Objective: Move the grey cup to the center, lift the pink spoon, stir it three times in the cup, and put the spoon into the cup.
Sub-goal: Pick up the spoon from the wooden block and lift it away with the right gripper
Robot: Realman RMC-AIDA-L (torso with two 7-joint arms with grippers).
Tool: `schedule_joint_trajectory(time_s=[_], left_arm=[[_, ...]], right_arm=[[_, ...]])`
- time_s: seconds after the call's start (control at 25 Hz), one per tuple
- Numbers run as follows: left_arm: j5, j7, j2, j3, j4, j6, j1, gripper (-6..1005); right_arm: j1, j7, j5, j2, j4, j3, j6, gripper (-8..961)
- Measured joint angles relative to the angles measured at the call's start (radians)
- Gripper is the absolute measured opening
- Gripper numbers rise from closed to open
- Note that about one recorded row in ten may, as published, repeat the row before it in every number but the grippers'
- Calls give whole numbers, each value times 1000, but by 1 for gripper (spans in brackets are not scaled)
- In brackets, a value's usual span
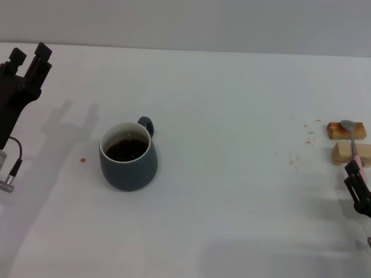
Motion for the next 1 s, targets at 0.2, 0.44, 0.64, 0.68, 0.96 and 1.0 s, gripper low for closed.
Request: schedule_joint_trajectory(time_s=[0.2, 0.44, 0.64, 0.68, 0.96, 1.0], left_arm=[[1, 0, 0, 0, 0, -2, 0, 694], [5, -1, 0, 0, 0, -5, -3, 694], [6, -5, -3, 0, -1, -9, -3, 693], [6, -8, -3, 1, 0, -9, -3, 693], [6, -12, -5, 3, 0, -9, 3, 693], [7, -12, -5, 3, -1, -9, 4, 693]], right_arm=[[-8, 7, 0, -1, 3, -8, -4, 609], [-13, 8, 0, -2, 4, -12, 1, 608], [-13, 8, 1, -2, 3, -12, 19, 609], [-13, 8, 2, -2, 2, -12, 23, 609], [-8, 10, 7, -4, -2, -10, 37, 603], [-7, 10, 7, -4, -2, -9, 37, 603]])
